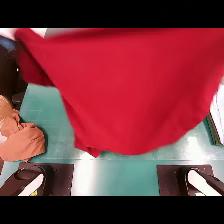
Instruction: Fold the shirts.
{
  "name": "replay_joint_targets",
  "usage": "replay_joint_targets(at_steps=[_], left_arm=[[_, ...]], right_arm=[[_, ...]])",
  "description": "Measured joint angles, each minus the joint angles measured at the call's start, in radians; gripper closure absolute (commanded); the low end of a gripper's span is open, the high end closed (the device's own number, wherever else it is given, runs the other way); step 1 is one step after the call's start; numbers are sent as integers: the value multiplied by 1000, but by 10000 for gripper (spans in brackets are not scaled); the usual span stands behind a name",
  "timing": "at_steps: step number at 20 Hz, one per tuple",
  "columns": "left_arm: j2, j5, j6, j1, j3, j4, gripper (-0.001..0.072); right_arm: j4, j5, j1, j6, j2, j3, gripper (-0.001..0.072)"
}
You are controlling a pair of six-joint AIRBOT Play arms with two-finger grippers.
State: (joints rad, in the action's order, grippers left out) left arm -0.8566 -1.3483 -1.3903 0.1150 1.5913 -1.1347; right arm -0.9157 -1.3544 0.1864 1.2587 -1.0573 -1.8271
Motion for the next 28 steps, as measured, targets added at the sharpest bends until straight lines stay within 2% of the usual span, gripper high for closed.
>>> replay_joint_targets(at_steps=[3, 8, 12, 14, 15, 23, 28], left_arm=[[-81, -16, -4, -1, -238, 0, 682], [-234, 208, 5, -1, -556, 12, 681], [-365, 322, 12, -1, -637, 18, 678], [-411, 323, 13, -1, -652, 21, 238], [-425, 319, 15, -1, -653, 21, 207], [-420, 195, 27, -1, -471, -17, 207], [-463, 183, 28, -1, -412, -39, 207]], right_arm=[[-127, -88, -150, 19, -133, 69, 698], [-304, -80, -313, 43, -328, 247, 698], [-339, -51, -364, 61, -401, 326, 698], [-350, -42, -372, 65, -416, 347, 698], [-352, -37, -375, 66, -418, 352, 698], [-359, -34, -381, 68, -429, 368, 698], [-359, -35, -381, 69, -429, 369, 698]])
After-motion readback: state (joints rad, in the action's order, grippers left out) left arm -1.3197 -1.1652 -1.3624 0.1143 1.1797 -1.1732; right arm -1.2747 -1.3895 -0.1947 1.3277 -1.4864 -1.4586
